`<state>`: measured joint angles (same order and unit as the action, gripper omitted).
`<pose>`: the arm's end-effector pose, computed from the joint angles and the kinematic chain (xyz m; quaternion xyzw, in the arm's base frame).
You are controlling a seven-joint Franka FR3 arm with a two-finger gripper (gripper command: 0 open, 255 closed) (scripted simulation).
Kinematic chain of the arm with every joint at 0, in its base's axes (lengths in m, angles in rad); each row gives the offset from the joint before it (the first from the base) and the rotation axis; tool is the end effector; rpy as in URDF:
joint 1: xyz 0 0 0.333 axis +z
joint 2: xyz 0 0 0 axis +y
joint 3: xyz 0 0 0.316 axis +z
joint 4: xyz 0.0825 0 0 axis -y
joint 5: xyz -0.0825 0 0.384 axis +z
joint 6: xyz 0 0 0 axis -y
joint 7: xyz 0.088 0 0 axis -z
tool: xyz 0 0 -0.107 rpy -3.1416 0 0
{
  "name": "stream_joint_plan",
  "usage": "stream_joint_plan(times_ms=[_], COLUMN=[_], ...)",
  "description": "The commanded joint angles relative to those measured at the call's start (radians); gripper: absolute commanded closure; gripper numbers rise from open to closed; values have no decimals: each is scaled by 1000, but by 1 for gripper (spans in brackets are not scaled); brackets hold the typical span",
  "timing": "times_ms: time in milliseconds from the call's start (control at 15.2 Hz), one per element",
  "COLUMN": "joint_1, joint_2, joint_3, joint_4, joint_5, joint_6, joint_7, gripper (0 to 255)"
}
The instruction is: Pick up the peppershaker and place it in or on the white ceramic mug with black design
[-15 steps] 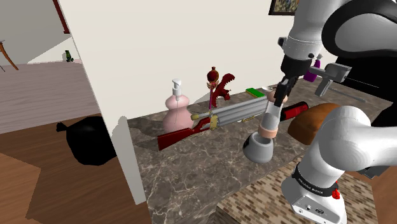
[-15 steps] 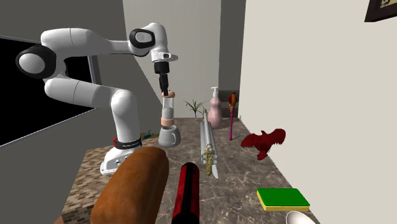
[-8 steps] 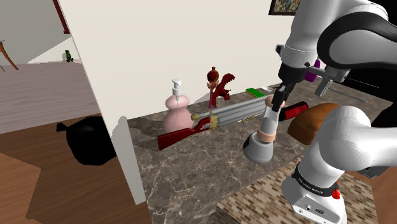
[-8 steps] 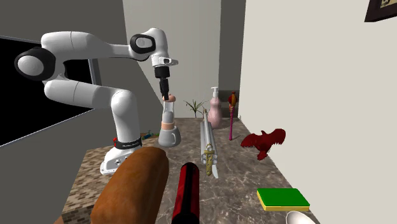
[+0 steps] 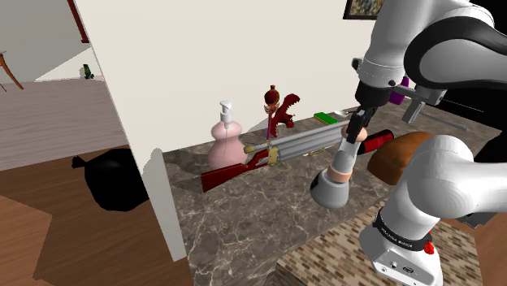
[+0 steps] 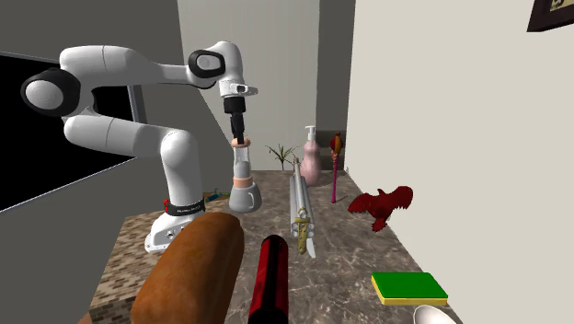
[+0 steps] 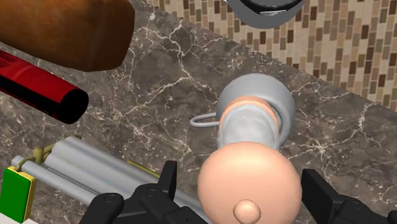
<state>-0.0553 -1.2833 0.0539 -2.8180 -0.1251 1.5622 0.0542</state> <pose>0.1917 -0.0128 0.4947 0.9949 -0.0479 0.0142 0.0882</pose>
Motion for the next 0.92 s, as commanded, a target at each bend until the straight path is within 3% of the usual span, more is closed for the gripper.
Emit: stream_joint_plan(times_ms=[0, 330, 858], joint_1=[0, 2, 2], joint_2=[0, 52, 52], joint_3=[0, 19, 19], joint_4=[0, 145, 145], joint_5=[0, 17, 17], joint_6=[0, -94, -94], joint_7=[0, 1, 1], gripper=[0, 0, 0])
